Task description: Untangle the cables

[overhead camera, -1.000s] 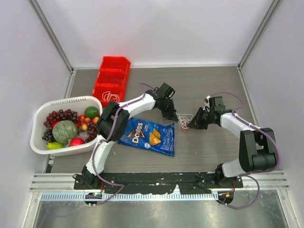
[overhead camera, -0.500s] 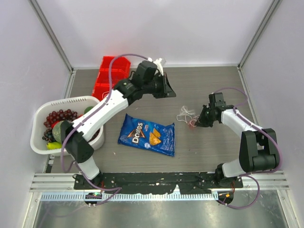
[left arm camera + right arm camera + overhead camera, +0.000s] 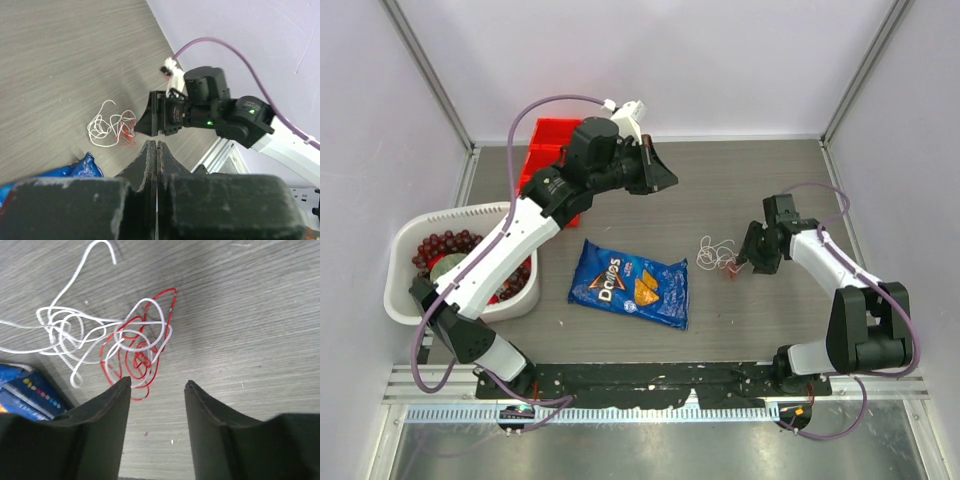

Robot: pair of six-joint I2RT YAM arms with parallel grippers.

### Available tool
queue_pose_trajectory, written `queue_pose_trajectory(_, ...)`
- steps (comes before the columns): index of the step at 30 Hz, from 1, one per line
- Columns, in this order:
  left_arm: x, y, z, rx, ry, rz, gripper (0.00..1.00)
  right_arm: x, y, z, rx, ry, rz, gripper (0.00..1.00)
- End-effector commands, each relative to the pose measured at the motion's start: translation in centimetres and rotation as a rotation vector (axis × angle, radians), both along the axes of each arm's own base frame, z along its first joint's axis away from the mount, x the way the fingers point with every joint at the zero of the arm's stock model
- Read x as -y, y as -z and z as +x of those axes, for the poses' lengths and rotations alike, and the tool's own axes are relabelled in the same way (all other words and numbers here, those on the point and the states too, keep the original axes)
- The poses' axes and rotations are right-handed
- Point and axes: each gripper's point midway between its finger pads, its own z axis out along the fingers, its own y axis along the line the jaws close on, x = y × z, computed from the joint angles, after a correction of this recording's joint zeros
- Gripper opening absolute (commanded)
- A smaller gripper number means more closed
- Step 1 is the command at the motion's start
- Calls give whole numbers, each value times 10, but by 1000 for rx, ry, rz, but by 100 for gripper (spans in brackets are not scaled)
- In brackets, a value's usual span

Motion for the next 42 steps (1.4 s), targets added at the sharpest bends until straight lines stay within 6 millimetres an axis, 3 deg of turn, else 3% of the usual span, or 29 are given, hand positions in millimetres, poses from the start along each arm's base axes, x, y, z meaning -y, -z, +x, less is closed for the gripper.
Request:
queue_pose_trajectory(1,8,11,-4,-87,24,-59,2,2,-53,24,146,-14,-9,55)
queue_pose_trajectory(4,11,23,-8,-150,44,-65,7,-21,-66,31,158,-57,107,56)
queue_pose_trajectory(9,16,39,-22,-248,82,-91,23,-62,-63,45,152,-24,356,48)
queue_pose_trajectory(13,16,49,-34,-314,109,-107,31,-61,-51,53,121,17,347,41)
queue_pose_trajectory(20,12,63,-53,-391,138,-118,35,-67,-28,47,55,29,381,38)
queue_pose_trajectory(34,7,64,-57,-386,120,-135,35,-62,-20,35,62,42,363,41)
queue_pose_trajectory(37,10,65,-57,-385,125,-132,36,-66,-10,36,54,55,393,33)
queue_pose_trajectory(38,11,64,-57,-384,131,-131,36,-67,-7,38,54,58,398,24)
queue_pose_trajectory(39,12,64,-58,-382,138,-126,36,-68,-7,39,49,62,405,20)
queue_pose_trajectory(42,16,65,-60,-356,150,-81,38,-68,-23,45,77,61,403,5)
